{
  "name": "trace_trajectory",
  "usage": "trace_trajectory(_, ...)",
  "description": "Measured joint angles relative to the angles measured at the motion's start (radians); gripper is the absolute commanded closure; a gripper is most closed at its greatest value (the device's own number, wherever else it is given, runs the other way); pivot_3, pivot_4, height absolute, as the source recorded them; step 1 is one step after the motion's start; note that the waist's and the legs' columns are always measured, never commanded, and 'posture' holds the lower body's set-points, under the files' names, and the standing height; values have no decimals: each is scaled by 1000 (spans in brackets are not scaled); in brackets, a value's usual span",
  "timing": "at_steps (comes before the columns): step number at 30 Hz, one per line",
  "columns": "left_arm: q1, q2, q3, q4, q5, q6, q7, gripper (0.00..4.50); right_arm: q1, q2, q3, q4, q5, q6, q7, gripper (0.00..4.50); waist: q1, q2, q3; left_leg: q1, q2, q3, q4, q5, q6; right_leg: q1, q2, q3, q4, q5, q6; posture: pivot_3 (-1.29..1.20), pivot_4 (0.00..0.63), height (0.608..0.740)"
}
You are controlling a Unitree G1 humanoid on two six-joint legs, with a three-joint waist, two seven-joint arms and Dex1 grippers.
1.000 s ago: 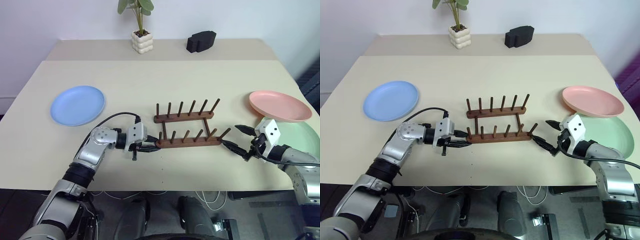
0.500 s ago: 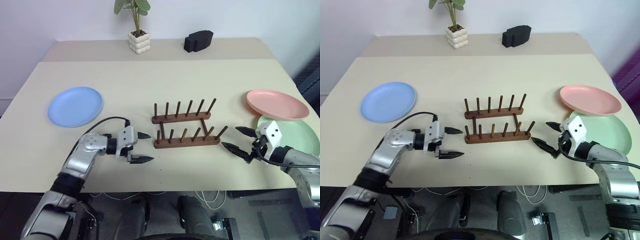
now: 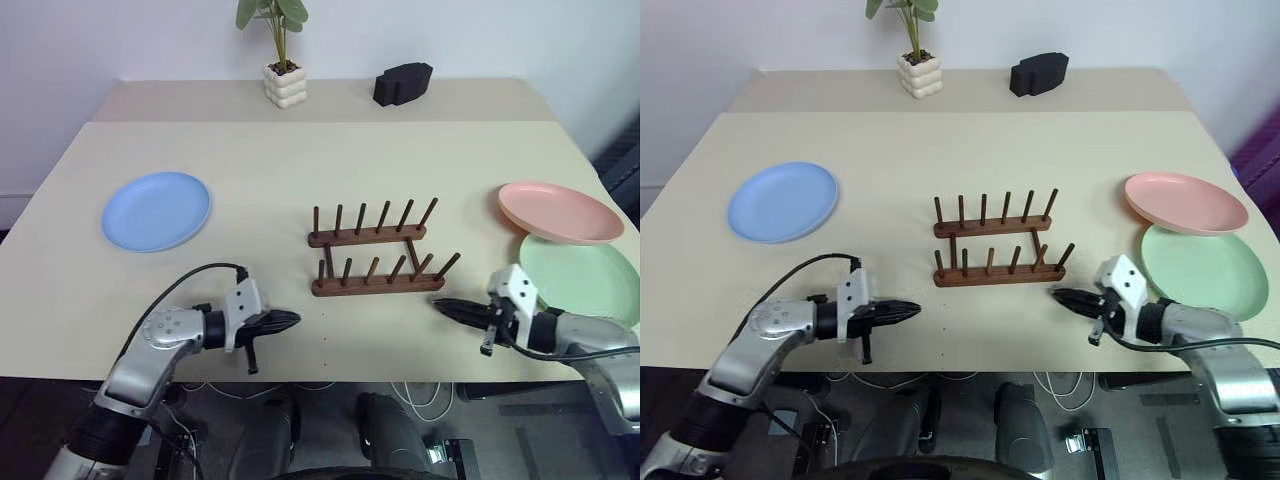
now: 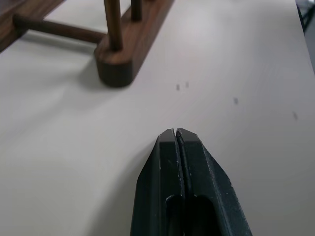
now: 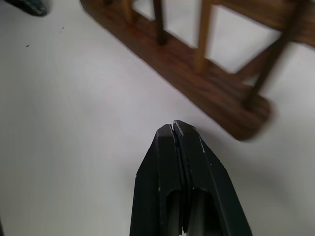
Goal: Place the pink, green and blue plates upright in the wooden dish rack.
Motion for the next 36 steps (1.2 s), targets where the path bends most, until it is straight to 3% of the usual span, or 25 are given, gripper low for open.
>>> trace_trajectory(7, -74, -68, -37, 47, 35, 21, 88, 4463, -86, 43, 92, 34, -79, -11, -76, 4494, 17, 0, 0, 0, 0, 0, 1, 0, 0, 0, 1, 0, 0, 0, 0, 0, 150, 730)
trace_trajectory(18, -185, -146, -38, 227, 100, -79, 177, 4463, -210, 100, 126, 224, -173, -157, -127, 4494, 16, -1, -2, 4, 0, 0, 2, 0, 0, 4, 1, 0, 1, 1, -1, 0, 150, 730)
trace_trajectory(21, -186, -135, -33, 227, 86, -72, 157, 4463, -217, 111, 127, 231, -184, -171, -128, 4494, 13, 0, -3, 4, 0, 0, 1, 0, 0, 4, 1, 0, 1, 1, 0, 0, 150, 730)
trace_trajectory(27, -98, 5, -3, 102, -36, 40, -3, 4463, -212, 114, 128, 231, -185, -188, -124, 4494, -7, 0, -3, 4, 0, 0, -2, 0, 0, 3, 1, 0, 0, 1, 0, 0, 150, 730)
trace_trajectory(30, -83, 21, -16, 68, -59, 84, -42, 4463, -207, 114, 124, 231, -185, -189, -123, 4494, -6, 0, -3, 4, 0, 0, -1, 0, 0, 3, 1, 0, 0, 1, -1, 0, 150, 730)
trace_trajectory(36, -144, -98, -74, 111, -12, 86, 23, 4463, -207, 113, 122, 232, -187, -189, -121, 4494, 3, 0, -4, 4, 0, 0, 0, 0, 0, 4, 1, 0, 0, 1, 0, 0, 150, 730)
